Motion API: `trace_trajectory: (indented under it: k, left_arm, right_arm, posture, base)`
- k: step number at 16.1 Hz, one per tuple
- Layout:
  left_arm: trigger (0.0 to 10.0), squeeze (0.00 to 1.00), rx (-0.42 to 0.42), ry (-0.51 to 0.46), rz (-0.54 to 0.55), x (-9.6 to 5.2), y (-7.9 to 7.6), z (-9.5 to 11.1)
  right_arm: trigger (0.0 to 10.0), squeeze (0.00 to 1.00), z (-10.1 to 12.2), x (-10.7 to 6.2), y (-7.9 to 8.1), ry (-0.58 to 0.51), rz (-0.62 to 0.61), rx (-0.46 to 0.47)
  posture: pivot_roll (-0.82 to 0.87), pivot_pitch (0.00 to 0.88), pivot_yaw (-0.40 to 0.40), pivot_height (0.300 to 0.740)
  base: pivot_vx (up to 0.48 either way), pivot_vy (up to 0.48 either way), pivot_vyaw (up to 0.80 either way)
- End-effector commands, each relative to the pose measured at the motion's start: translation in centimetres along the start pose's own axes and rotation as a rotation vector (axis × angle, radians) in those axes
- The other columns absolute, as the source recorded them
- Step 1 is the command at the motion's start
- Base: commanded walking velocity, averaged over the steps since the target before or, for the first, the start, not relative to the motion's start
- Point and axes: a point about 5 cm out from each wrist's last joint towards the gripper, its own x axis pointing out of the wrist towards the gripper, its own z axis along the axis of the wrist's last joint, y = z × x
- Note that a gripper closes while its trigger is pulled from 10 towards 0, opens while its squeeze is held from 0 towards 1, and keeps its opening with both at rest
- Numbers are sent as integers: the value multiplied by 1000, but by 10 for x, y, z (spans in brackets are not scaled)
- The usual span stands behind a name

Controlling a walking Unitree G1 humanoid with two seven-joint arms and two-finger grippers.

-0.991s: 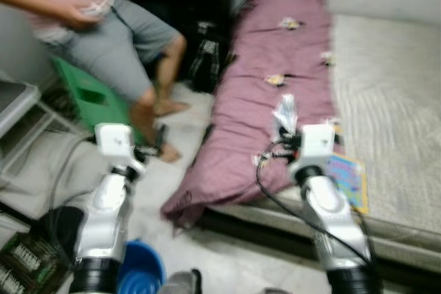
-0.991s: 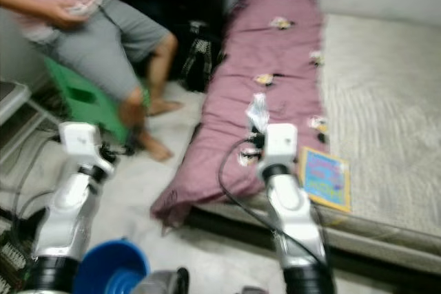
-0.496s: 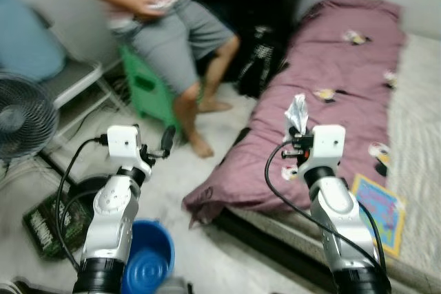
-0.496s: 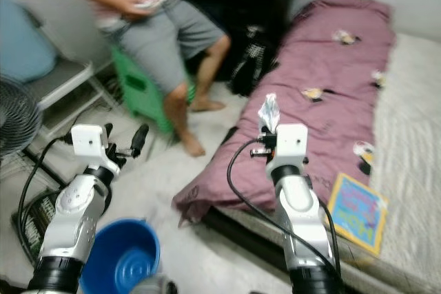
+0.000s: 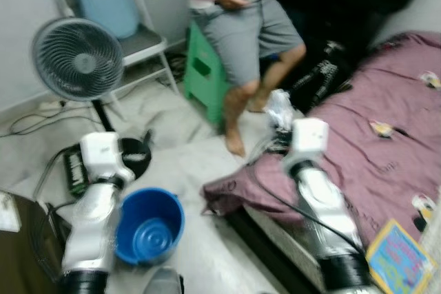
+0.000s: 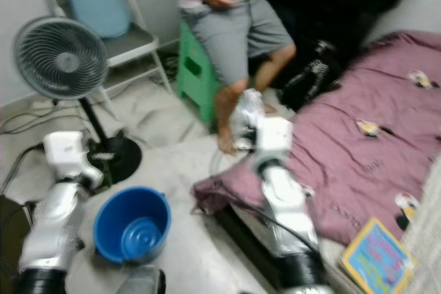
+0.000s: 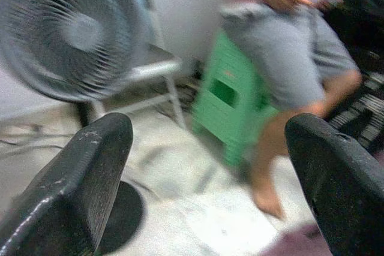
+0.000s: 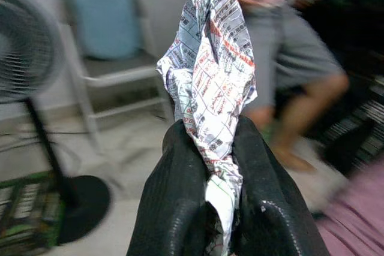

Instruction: Clean up the room

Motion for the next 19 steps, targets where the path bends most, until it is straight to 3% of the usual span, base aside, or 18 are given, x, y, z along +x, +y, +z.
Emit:
trace_trajectory:
  k: [1, 19]
  left_arm:
    - [10000, 0, 2, -21, -18, 1, -6, 6]
    - [10000, 0, 14, -11, -57, 2, -11, 6]
  right_arm:
    - [10000, 0, -4, -4, -8, 11, -25, -15]
    - [10000, 0, -7, -12, -12, 19, -51, -4]
  posture:
    - [37, 0, -43, 740]
    - [3, 0, -18, 740]
  base:
    - [0, 0, 800]
    - [0, 0, 800]
